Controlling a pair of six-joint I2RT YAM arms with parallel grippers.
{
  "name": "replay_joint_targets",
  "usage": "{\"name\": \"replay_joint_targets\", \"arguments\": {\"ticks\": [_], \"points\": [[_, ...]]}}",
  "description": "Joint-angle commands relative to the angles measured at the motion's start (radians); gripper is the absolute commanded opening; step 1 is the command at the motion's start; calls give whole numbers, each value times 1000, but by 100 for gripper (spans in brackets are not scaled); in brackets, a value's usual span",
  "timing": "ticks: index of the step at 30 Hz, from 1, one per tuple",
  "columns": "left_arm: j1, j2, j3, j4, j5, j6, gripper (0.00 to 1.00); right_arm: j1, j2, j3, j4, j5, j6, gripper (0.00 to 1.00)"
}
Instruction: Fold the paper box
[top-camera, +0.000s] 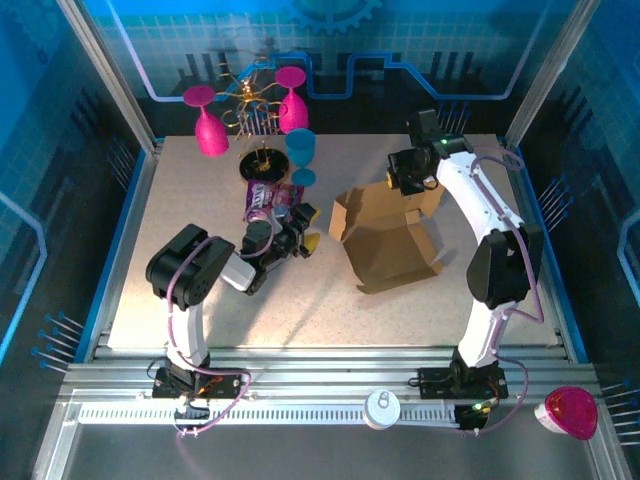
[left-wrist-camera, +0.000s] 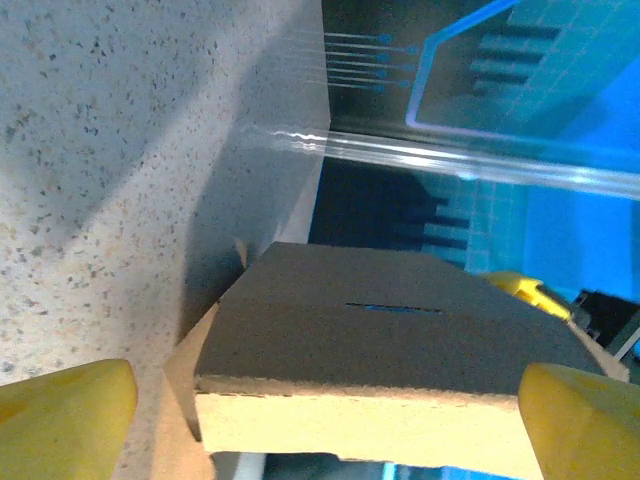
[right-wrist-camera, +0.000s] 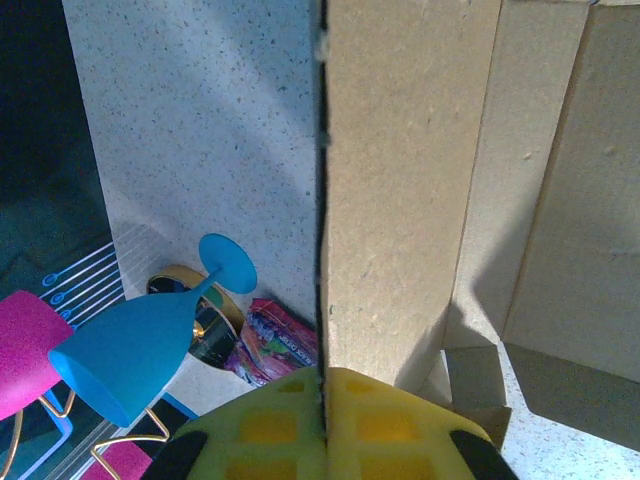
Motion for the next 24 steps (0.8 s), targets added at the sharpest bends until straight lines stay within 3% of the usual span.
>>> {"name": "replay_joint_targets", "arguments": {"ticks": [1,8,24], "points": [[-32,11,37,15,-56,-142,98,-17,7,31,0,-18,1,0],[-107,66,77,22,-141,-252,93,-18,9,22,16,-31,13,0],[-119,133,125,123,-238,-330,88,-21,-15,-25,45,-43,17,0]]}}
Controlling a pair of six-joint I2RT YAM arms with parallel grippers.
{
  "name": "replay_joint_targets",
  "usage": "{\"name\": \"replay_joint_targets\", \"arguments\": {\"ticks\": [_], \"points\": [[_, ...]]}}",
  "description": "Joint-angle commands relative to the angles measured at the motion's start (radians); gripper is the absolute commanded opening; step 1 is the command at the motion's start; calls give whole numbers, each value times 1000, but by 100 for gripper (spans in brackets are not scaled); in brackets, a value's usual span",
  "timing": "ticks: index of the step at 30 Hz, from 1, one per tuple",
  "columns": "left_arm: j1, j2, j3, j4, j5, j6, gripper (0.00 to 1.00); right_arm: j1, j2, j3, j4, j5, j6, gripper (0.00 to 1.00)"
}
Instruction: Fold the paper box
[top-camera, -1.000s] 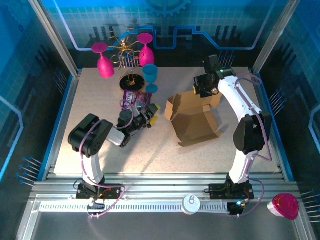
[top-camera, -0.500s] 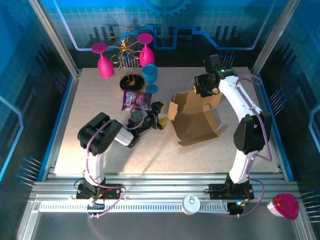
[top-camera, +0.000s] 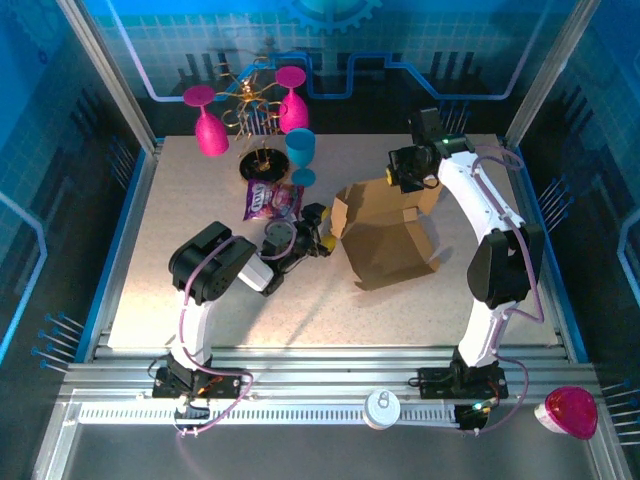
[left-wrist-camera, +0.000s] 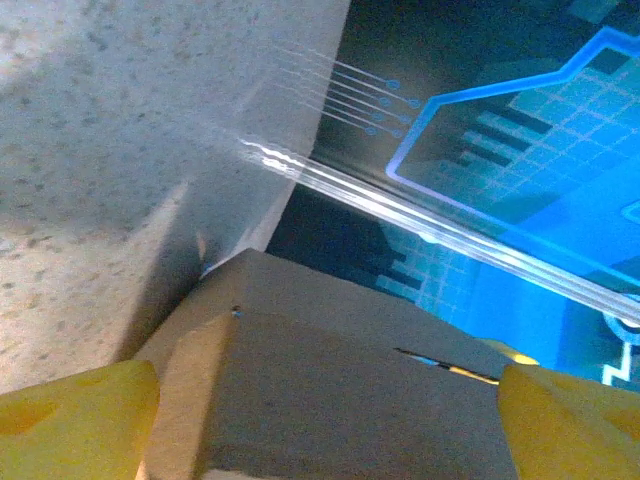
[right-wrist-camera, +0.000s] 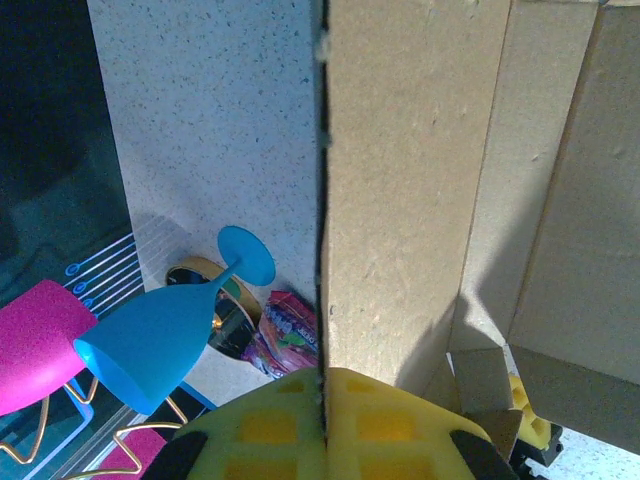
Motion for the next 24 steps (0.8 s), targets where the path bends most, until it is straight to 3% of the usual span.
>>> {"name": "replay_joint_targets", "arguments": {"ticks": [1,19,24], "points": [[-9,9,27,74,-45,-46,87,-14,-15,-23,11,-17,13,0],[-41,-14,24,75,-67,-75,87,-9,-35,-87,77,-30,24,0],[-27,40,36,74,-67,-43,87,3,-88,-212,241,-32,10,0]]}}
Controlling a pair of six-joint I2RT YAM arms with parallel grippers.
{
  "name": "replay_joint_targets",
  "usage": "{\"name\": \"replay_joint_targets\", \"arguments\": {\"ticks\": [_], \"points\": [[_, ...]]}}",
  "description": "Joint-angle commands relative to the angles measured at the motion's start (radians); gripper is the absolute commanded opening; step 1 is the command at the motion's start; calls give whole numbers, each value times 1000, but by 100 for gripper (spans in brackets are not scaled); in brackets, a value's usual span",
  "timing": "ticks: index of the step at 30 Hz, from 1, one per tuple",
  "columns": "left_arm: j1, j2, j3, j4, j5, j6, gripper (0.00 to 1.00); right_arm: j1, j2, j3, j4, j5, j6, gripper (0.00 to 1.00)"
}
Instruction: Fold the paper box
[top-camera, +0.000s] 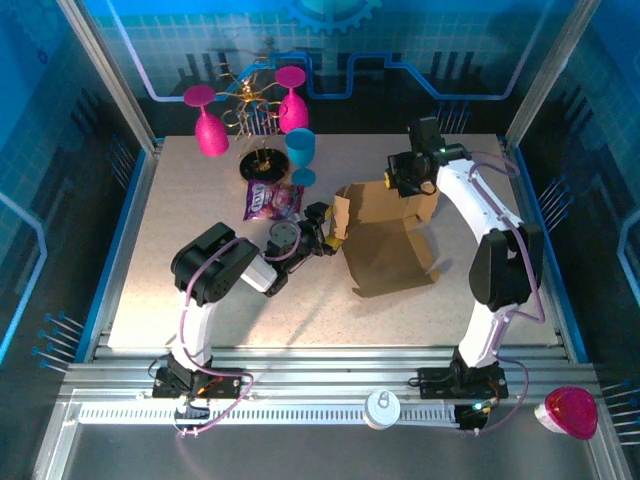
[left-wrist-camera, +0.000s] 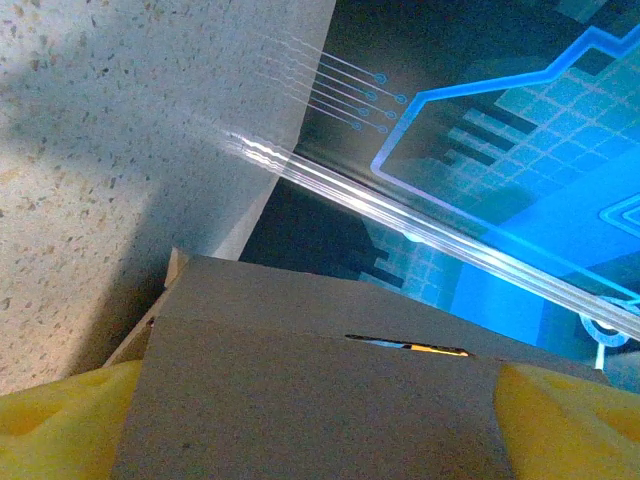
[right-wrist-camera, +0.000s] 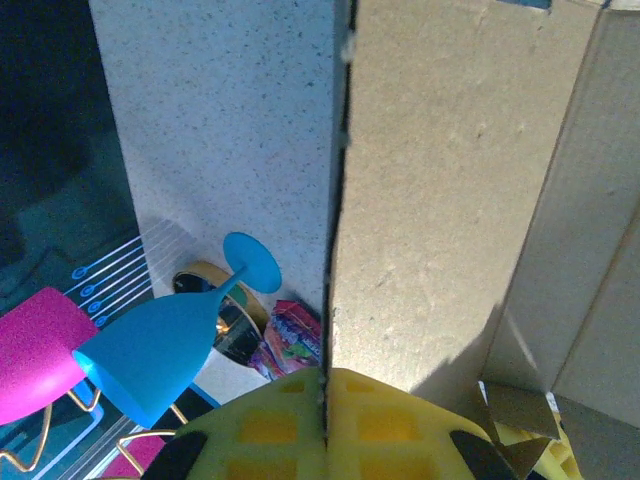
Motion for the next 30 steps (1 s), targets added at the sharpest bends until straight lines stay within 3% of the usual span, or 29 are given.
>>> {"name": "replay_joint_targets", "arguments": {"ticks": [1,5,12,15,18,24,27,29,30], "points": [[11,46,18,68,-27,7,87,7,-70,-111,124,-21,-1,0],[37,74,31,68,0,20,87,15,-114,-228,277,-9,-5,0],[51,76,29,61,28,38,86,15,-137,-311,351,9,-8,0],[52,-8,-52,-27,44,2,90,7,-127,-300,356,11,-6,0],[51,-157,-156,-216,68,20,92,2,-120,-276,362,23,3,0],[48,-475,-212,-583,98,274,96,-1,-114,-222,350,56,15,0],[32,-629,-35,-971,114,598,99,2,-109,-215,360,55,29,0],[-29,-720,189,-1386,-75,945,99,4,-111,-210,357,60,28,0],[-71,-737,267,-1542,-268,992,99,6,-111,-209,355,60,29,0]]}}
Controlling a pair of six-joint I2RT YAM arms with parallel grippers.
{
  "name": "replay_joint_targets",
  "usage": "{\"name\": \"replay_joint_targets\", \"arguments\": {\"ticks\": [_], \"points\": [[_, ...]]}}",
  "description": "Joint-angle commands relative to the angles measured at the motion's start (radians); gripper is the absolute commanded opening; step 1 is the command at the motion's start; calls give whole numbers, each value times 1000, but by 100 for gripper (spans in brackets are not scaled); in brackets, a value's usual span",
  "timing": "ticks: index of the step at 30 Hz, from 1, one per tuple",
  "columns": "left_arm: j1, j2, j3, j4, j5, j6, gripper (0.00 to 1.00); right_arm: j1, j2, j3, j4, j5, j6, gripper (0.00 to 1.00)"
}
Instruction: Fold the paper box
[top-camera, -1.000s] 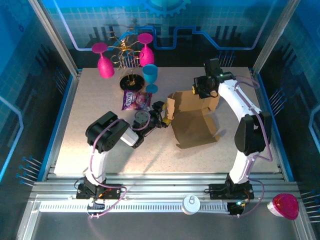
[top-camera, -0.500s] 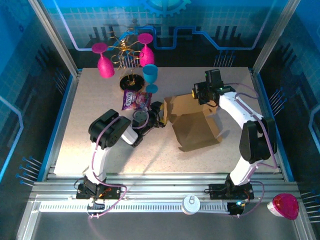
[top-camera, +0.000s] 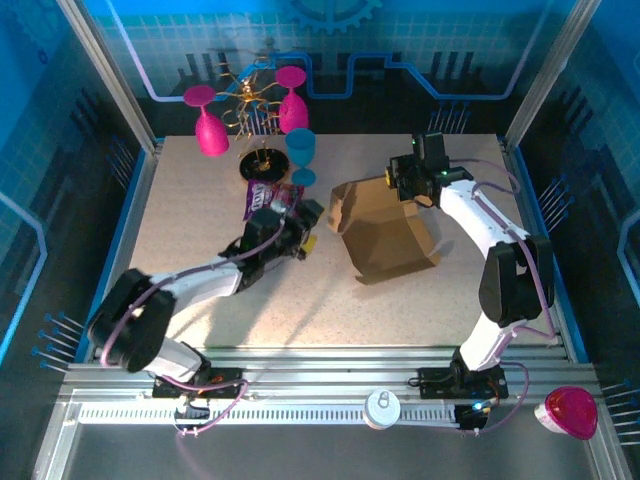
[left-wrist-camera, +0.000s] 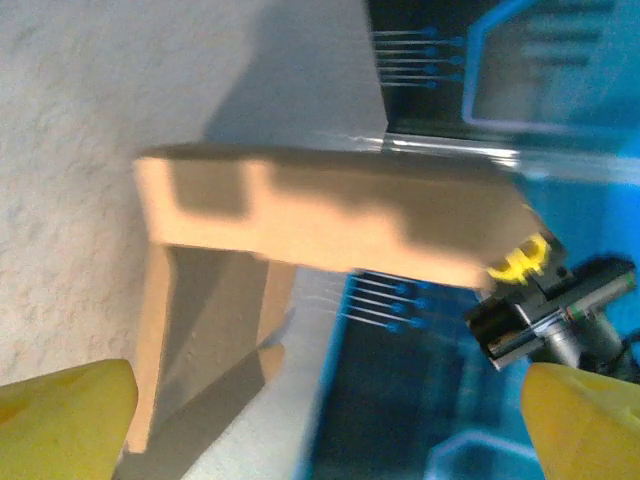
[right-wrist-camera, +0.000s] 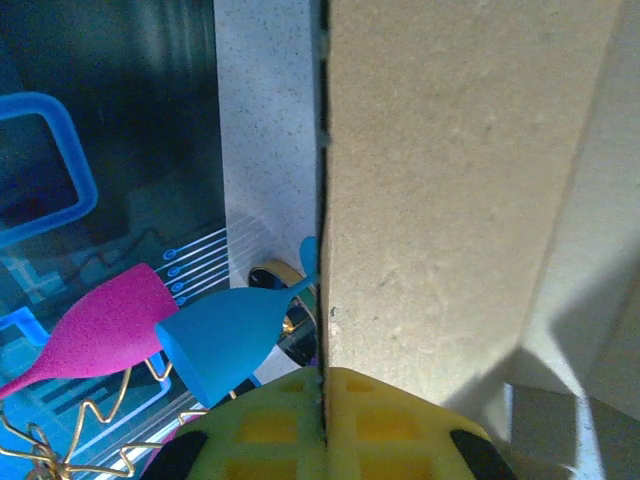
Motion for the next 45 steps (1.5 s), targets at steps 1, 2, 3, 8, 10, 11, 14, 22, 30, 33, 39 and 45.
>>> {"name": "replay_joint_targets", "arguments": {"ticks": [1,2,3,8,10,11,14,22,30,33,39,45], "points": [[-102,-109,292,-716,-462,426,99,3,2,29,7,19,18,0],[-93,-104,335,-755,-524,450,99,6,2,28,14,19,19,0],[-80,-102,363,-774,-560,443,99,7,2,28,13,19,19,0],[107,-76,324,-635,-297,264,93,19,-2,6,27,15,29,0],[88,-49,381,-667,-312,320,90,21,0,-3,33,15,35,0],[65,-37,410,-713,-349,321,87,21,1,-4,35,17,41,0],[4,-47,308,-619,-306,180,72,20,10,1,42,25,52,0],[-160,64,181,-267,-147,-61,54,32,30,11,70,48,83,0],[-185,250,209,-133,-107,-101,40,39,40,26,43,48,83,0],[-182,302,235,-118,-110,-86,40,39,40,32,36,47,82,0],[-171,351,228,-161,-122,-60,39,37,36,39,25,45,76,0],[-145,340,143,-178,-136,-37,37,35,38,41,18,38,66,0]]}}
